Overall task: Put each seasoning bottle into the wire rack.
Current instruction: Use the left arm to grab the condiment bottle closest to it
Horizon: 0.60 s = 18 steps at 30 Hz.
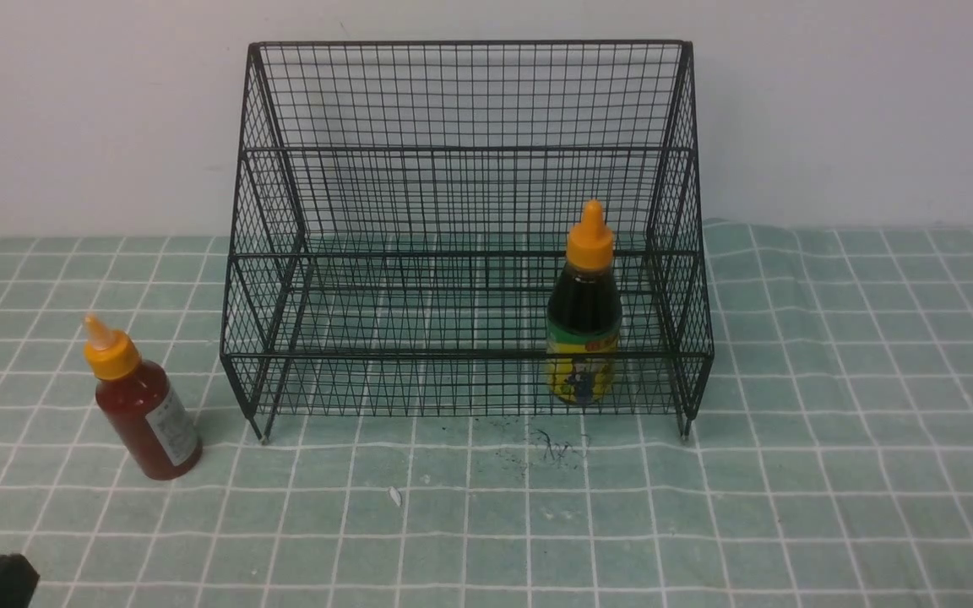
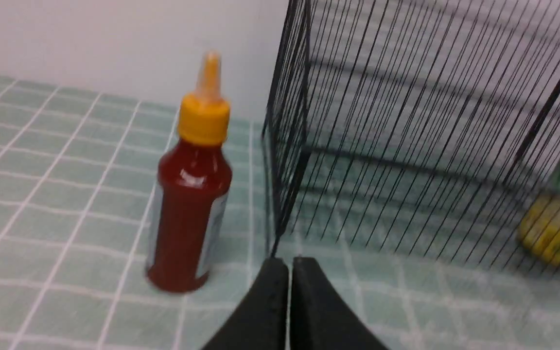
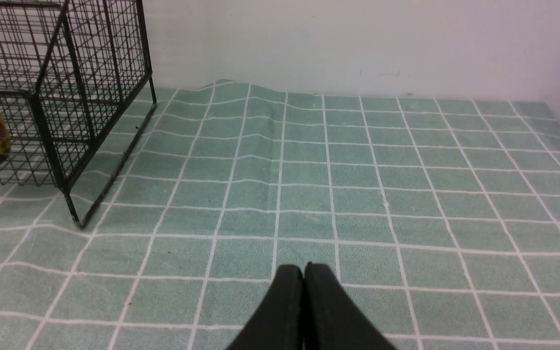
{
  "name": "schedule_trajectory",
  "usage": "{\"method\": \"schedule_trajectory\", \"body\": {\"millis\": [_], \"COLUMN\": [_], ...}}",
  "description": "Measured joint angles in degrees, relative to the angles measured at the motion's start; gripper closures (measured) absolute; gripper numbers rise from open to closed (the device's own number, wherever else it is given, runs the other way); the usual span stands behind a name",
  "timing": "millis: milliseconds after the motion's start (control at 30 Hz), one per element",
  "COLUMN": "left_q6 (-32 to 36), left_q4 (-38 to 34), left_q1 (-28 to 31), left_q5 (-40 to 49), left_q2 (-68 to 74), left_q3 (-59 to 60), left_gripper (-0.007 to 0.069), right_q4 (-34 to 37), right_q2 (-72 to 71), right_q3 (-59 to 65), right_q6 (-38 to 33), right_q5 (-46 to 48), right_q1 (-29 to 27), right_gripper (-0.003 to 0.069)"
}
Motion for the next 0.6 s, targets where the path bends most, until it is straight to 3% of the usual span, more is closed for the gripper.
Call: {"method": "schedule_trajectory", "body": {"millis": [200,300,400,500,533,567,600], "left_q6": [-1.43,-2.51,-2.37,-1.12,-1.12,-1.12,-1.12], "left_q4": [-10.38,-11.71,-9.22,-1.56,0.24,0.24,1.36], "left_q1": [0.00,0.00,0.00,0.00,0.00,0.00,0.00], "left_q5": [-17.08,-29.05,-31.30,-19.53,-9.79,-9.79,4.37], "left_q2": [0.00,0.00,0.00,4.17,7.84,8.55,15.83], "left_q3": [0.03,-0.77,-5.25,-17.86,-22.97,-23.82,-31.37], "left_gripper": [0.0631,0.0631,0.0631,0.0631,0.0631,0.0631,0.0631], "right_q4": [0.00,0.00,0.00,0.00,0.00,0.00,0.00], "right_q2": [0.00,0.00,0.00,0.00,0.00,0.00,0.00], "right_q3": [0.00,0.00,0.00,0.00,0.00,0.00,0.01], "right_q6": [0.00,0.00,0.00,0.00,0.00,0.00,0.00], "right_q5": [-0.05,-0.05,-0.05,-0.10,-0.10,-0.10,-0.10], "right_q1": [0.00,0.00,0.00,0.00,0.00,0.00,0.00], "right_gripper": [0.0672,0.0672,0.0672,0.0672,0.0672,0.0672,0.0672]}}
